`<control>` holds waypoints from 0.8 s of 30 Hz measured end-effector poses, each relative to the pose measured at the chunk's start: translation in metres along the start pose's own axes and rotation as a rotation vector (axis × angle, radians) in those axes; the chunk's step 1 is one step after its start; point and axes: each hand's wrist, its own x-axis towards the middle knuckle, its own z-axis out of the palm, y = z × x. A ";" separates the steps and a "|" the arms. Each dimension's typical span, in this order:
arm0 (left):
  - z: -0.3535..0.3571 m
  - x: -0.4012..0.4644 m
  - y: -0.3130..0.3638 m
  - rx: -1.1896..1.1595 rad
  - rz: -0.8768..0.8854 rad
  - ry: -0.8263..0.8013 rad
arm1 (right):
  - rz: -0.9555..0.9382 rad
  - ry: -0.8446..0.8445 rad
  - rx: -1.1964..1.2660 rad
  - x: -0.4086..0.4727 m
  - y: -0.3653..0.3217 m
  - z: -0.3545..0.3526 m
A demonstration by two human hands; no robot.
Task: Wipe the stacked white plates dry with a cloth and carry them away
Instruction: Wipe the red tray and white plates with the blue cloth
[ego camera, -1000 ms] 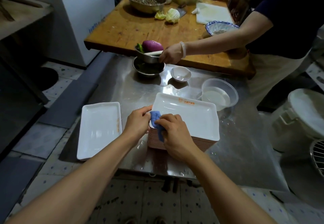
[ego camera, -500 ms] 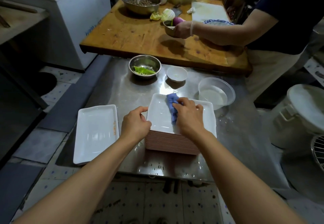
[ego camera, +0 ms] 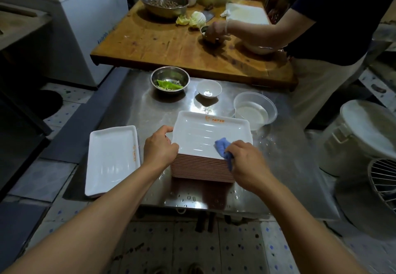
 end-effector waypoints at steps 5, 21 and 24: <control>0.000 -0.002 0.000 0.015 -0.006 -0.002 | -0.196 -0.068 0.153 0.015 -0.050 0.017; 0.002 -0.002 0.000 0.069 -0.004 0.008 | 0.022 0.045 -0.354 -0.021 0.012 -0.003; 0.002 -0.002 0.000 0.082 -0.013 0.020 | 0.032 0.057 -0.360 -0.019 0.013 -0.009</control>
